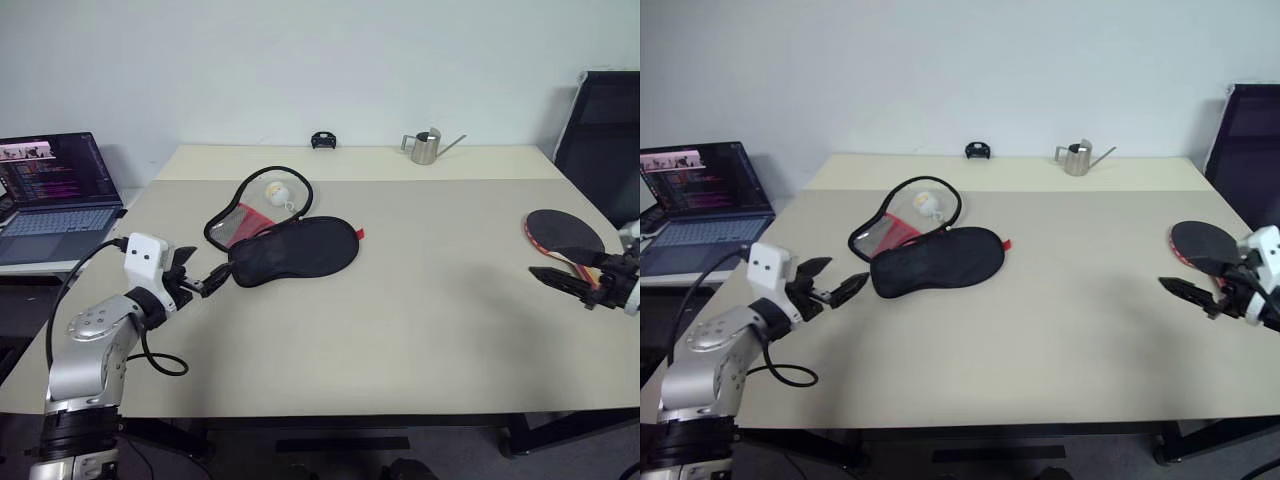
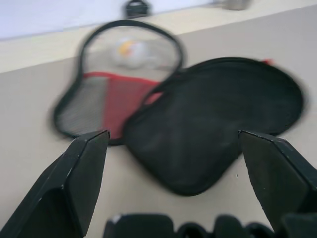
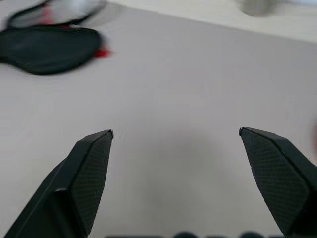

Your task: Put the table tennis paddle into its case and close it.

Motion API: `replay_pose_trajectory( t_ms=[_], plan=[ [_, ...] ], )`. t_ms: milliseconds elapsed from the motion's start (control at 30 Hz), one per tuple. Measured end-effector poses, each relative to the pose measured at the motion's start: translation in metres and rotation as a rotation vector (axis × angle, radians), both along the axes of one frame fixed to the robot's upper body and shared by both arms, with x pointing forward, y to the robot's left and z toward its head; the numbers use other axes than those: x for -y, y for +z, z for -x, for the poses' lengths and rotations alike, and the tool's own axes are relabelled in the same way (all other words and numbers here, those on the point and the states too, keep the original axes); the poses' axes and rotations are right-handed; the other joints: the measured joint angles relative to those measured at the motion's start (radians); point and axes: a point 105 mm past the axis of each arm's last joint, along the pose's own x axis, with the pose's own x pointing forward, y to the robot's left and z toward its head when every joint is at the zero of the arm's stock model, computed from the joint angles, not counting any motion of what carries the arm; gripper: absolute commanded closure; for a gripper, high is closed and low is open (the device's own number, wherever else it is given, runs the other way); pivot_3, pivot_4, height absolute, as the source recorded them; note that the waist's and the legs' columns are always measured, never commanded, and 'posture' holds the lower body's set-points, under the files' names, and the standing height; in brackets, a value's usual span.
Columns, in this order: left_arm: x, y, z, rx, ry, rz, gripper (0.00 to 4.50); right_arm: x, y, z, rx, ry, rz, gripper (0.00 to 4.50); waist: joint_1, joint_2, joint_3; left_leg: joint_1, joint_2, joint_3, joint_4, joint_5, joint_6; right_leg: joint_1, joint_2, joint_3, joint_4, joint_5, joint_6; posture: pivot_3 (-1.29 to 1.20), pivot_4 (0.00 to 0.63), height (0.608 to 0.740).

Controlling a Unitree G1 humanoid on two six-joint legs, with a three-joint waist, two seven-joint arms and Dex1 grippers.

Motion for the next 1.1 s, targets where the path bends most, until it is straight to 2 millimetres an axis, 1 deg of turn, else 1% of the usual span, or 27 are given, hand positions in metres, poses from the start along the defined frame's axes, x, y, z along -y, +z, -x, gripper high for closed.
replay_pose_trajectory(
  t_ms=[100,167,267,400,533,667,833,933,1100],
  plan=[
    [0.009,-0.006,0.002,-0.044,-0.057,0.028,0.00,-0.030,0.008,0.007,-0.008,0.123,-0.005,0.04,0.000,0.000,0.000,0.000,0.000,0.000,0.000,0.000,0.000,0.000,0.000,0.000,0.000,0.000,0.000,0.00,0.150,0.740],
    [0.016,-0.008,0.003,-0.067,-0.100,0.047,0.00,-0.052,0.017,0.011,0.008,0.211,-0.002,0.04,0.000,-0.001,0.001,0.000,0.000,0.000,0.000,0.000,0.000,0.000,0.000,0.000,0.000,0.000,0.000,0.00,0.150,0.740],
    [0.024,-0.010,0.006,-0.100,-0.148,0.077,0.00,-0.067,0.028,0.011,0.040,0.264,0.003,0.04,0.002,-0.003,0.002,-0.001,0.000,-0.001,-0.001,0.000,0.000,0.000,0.000,-0.001,-0.001,0.000,0.000,0.00,0.150,0.740],
    [0.027,-0.012,0.007,-0.126,-0.160,0.102,0.00,-0.074,0.025,0.009,0.024,0.285,-0.001,0.04,0.004,-0.006,0.004,-0.001,0.000,-0.001,-0.003,0.000,0.000,-0.001,-0.001,-0.001,-0.003,0.000,0.000,0.00,0.150,0.740],
    [0.029,-0.011,0.004,-0.135,-0.161,0.136,0.00,-0.075,0.026,0.009,0.026,0.289,-0.001,0.04,0.006,-0.006,0.003,-0.002,0.000,-0.002,-0.006,0.000,0.000,-0.001,-0.001,-0.002,-0.008,0.000,0.000,0.00,0.150,0.740],
    [0.030,-0.012,-0.011,-0.148,-0.114,0.207,0.00,-0.076,0.026,0.008,0.027,0.289,-0.002,0.04,0.009,-0.006,0.004,-0.003,0.000,-0.002,-0.006,0.000,0.000,-0.001,-0.001,-0.003,-0.010,0.000,0.000,0.00,0.150,0.740],
    [0.027,-0.027,-0.028,-0.235,-0.042,0.302,0.00,-0.078,0.024,0.006,0.023,0.290,-0.006,0.04,0.010,-0.006,0.004,-0.004,0.000,-0.002,-0.006,0.000,0.000,-0.001,-0.001,-0.003,-0.010,0.000,0.000,0.00,0.150,0.740],
    [0.022,-0.030,-0.035,-0.266,-0.009,0.338,0.00,-0.078,0.024,0.006,0.023,0.286,-0.007,0.04,0.010,-0.006,0.004,-0.004,0.000,-0.002,-0.006,0.000,0.000,-0.001,-0.001,-0.004,-0.010,0.000,0.000,0.00,0.150,0.740],
    [0.006,-0.029,-0.049,-0.289,0.094,0.430,0.00,-0.078,0.024,0.005,0.026,0.279,-0.010,0.04,0.011,-0.006,0.004,-0.004,0.000,-0.002,-0.006,0.000,0.000,-0.001,-0.001,-0.004,-0.010,0.000,0.000,0.00,0.150,0.740]
  ],
)
